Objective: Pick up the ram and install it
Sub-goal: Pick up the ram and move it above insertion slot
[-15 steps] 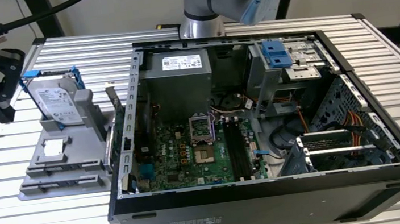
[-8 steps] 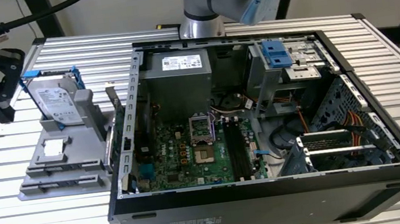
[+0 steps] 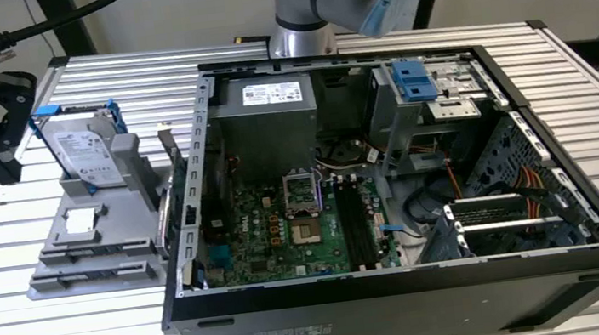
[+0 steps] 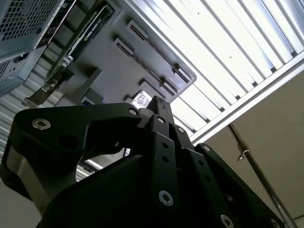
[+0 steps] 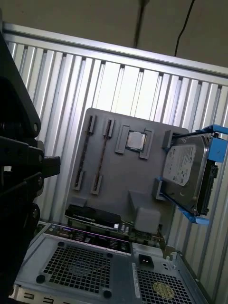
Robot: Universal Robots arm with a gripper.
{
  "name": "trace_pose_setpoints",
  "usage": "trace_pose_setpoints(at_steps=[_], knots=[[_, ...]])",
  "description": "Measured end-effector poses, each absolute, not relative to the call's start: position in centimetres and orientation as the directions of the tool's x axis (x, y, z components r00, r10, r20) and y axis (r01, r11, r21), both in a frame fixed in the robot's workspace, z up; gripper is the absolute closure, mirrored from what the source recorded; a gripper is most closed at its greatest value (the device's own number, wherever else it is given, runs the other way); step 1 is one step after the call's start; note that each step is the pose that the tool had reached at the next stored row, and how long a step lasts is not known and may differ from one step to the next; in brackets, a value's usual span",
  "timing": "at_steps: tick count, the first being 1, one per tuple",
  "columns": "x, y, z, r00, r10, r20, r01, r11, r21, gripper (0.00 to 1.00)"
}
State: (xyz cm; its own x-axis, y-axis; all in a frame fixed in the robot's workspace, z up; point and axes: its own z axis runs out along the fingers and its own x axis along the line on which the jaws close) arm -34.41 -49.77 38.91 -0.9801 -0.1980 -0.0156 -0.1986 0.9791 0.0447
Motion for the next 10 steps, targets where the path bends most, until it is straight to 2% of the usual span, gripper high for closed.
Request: trace_pose_setpoints(at_steps=[10], knots=[[-34.41,-49.77,38.91,-0.973,-0.232,-0.015,-0.233,0.972,0.043,1.0]])
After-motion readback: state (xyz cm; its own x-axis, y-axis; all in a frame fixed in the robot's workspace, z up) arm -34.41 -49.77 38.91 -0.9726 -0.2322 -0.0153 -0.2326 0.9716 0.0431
